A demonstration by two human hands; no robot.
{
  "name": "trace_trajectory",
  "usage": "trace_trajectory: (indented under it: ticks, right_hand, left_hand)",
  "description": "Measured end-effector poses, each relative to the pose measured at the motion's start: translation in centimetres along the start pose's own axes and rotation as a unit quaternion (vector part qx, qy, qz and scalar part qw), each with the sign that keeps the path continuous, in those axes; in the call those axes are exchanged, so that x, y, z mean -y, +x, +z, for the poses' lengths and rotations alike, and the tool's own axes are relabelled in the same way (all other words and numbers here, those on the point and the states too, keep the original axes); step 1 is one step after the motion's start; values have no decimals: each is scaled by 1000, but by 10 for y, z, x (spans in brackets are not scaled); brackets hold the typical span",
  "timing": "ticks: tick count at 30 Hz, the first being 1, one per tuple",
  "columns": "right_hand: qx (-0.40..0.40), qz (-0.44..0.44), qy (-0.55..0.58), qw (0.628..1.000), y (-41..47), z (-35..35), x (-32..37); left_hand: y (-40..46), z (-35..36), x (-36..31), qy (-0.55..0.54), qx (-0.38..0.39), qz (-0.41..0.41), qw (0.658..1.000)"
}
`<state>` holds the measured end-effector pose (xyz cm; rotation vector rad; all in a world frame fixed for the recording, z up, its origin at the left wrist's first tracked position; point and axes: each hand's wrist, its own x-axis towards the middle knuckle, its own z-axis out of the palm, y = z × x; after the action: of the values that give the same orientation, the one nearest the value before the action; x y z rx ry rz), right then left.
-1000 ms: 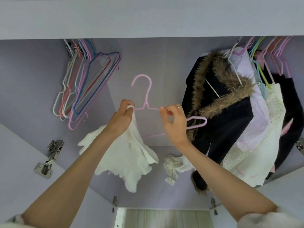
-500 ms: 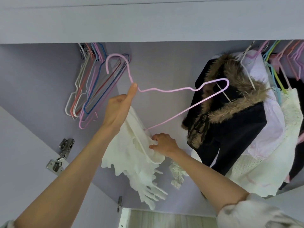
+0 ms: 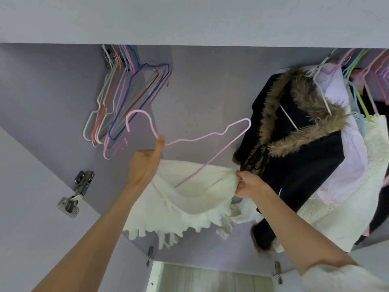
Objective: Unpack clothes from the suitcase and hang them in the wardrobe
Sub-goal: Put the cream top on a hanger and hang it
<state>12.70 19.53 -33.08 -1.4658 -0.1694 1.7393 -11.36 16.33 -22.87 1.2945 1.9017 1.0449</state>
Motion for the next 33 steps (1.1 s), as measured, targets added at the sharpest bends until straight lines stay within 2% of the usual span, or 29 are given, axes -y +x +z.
trace_trajectory:
  ticks: [4, 7, 9, 12, 13, 14, 16, 17, 20, 24, 27, 30, 33]
  right_hand:
    - [12, -4, -85, 996, 2, -21, 20]
    - [27, -37, -166, 985, -8, -24, 29]
    - [99, -29, -187, 977, -17, -27, 36]
    - [186, -3, -327, 926, -26, -33, 44]
    - [169, -1, -387, 906, -26, -34, 43]
    - [119, -13, -454, 883, -24, -33, 40]
    - [-18, -84, -535, 841, -15, -33, 35]
    - [-72, -114, -535, 834, -11, -35, 32]
    - [-153, -116, -419, 887, -7, -45, 28]
    - [-133, -70, -283, 947, -14, -50, 21]
    - [-104, -34, -140, 984, -10, -42, 15]
    - [-83, 3, -65, 994, -14, -36, 17]
    - [-75, -28, -58, 995, -21, -30, 27]
  left_hand:
    - [5, 7, 9, -21, -25, 47, 998]
    - [10, 10, 14, -52, -9, 54, 997]
    - [14, 12, 17, -59, 5, 34, 998]
    - [20, 16, 28, -97, 13, -12, 995]
    - [20, 18, 30, -116, 9, -23, 993]
    - [20, 19, 33, -129, 2, -25, 991]
    - [20, 24, 34, -127, -7, -6, 992]
    - [19, 25, 34, -118, -6, 5, 993]
    - [20, 27, 33, -93, -6, 28, 995]
    - [18, 30, 33, -30, -17, 78, 996]
    - [15, 32, 38, 33, -24, 117, 992]
    - [14, 29, 44, 78, -22, 161, 984]
    - [13, 26, 45, 109, -15, 167, 980]
